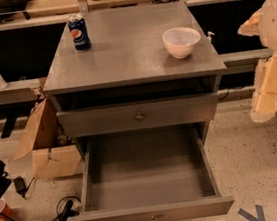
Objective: Place pepsi can into middle drawer
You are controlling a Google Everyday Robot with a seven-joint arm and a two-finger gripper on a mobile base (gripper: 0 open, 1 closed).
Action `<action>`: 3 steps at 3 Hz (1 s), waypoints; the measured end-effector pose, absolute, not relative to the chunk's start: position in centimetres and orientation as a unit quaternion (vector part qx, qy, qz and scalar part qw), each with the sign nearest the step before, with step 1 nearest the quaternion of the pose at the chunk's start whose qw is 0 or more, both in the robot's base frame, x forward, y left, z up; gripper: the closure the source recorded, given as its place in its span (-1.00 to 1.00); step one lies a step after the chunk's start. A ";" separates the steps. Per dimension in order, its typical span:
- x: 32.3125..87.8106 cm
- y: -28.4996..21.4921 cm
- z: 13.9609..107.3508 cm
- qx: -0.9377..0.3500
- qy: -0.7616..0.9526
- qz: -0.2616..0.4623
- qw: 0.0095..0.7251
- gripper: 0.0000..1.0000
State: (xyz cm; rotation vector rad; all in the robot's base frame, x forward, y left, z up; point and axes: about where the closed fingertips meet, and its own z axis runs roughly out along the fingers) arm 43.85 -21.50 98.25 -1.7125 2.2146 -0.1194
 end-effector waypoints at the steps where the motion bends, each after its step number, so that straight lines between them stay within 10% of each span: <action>1: 44.0 -21.5 98.3 -0.602 0.779 -0.042 0.172 -1.00; 3: 51.6 -20.6 100.8 -0.558 0.758 -0.004 0.337 -1.00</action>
Offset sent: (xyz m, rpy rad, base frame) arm 0.0658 0.0076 0.0282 0.2432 -0.2389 -0.0139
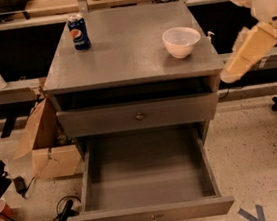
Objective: Place pepsi can into middle drawer
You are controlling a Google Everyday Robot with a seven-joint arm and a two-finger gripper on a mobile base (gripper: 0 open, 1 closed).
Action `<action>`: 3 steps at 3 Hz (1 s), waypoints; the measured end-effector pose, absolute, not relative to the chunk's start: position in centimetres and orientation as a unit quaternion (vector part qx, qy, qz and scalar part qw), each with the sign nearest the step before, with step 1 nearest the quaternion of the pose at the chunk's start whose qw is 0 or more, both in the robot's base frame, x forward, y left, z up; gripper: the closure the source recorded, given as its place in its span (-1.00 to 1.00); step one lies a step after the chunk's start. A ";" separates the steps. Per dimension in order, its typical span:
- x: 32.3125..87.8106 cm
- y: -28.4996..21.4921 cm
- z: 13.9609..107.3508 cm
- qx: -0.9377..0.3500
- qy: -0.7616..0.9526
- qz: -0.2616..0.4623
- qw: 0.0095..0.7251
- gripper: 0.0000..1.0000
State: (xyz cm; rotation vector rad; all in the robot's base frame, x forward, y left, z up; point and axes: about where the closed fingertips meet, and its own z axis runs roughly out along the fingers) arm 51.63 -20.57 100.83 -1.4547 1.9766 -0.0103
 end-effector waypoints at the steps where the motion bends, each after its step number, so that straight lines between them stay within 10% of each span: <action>1: 61.5 -17.5 103.7 -0.539 0.696 0.047 0.473 -1.00; 3: 71.8 -12.8 107.2 -0.494 0.594 0.129 0.621 -1.00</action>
Offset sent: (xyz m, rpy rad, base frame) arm 0.2183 0.0604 0.0987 0.5391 -0.4737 0.2143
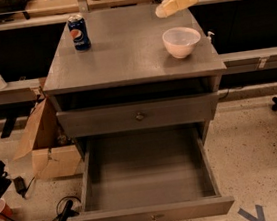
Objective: Place pepsi can into middle drawer
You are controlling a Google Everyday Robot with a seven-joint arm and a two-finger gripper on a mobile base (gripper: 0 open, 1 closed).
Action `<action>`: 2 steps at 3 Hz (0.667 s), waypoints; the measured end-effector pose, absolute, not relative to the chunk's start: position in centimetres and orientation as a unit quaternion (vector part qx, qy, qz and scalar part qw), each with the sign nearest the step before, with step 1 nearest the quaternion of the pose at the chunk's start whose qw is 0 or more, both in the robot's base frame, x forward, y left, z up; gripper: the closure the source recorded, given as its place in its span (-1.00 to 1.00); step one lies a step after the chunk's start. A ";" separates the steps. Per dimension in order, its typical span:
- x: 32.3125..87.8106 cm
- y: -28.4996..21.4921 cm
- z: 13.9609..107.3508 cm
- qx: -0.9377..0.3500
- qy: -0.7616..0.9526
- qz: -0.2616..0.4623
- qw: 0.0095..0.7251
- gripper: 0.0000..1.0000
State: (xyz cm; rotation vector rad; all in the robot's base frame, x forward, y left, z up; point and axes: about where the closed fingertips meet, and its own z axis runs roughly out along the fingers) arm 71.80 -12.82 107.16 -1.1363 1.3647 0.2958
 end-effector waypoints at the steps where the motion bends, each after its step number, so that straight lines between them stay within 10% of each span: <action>1: 71.8 -12.8 107.2 -0.494 0.594 0.129 0.621 -1.00; 2: 73.7 -12.0 106.2 -0.480 0.597 0.142 0.627 -1.00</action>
Offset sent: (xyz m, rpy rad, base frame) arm 0.0497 0.0139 -0.0217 0.0972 0.0298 -0.0230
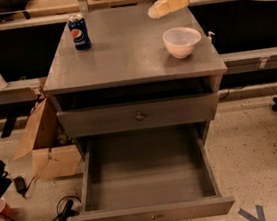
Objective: Place pepsi can into middle drawer
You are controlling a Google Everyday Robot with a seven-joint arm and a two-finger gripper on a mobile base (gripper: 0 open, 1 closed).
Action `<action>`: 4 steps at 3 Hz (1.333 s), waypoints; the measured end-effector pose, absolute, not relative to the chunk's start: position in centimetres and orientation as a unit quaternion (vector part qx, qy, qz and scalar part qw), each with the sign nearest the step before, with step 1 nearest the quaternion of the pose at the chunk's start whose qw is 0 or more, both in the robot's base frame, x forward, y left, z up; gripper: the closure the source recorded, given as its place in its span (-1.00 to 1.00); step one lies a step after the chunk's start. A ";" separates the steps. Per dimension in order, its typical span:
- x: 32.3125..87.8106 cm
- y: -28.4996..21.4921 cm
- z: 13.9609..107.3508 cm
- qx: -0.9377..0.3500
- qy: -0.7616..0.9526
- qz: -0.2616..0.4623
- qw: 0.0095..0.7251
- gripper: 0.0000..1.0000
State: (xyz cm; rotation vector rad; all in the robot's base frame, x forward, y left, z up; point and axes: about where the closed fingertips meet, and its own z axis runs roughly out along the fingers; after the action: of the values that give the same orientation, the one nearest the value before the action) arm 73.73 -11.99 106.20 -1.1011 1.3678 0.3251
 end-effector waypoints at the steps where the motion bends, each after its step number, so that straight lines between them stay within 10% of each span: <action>1: 79.9 -9.6 101.9 -0.432 0.630 0.156 0.626 -1.00; 4: 90.9 0.0 94.2 -0.371 0.677 0.180 0.609 -1.00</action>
Offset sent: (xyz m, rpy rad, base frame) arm 0.1528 0.0590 -0.1032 0.1082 0.1742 -0.2299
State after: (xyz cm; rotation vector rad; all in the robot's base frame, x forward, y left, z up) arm 90.86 -0.02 94.18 -0.8567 1.5638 0.4167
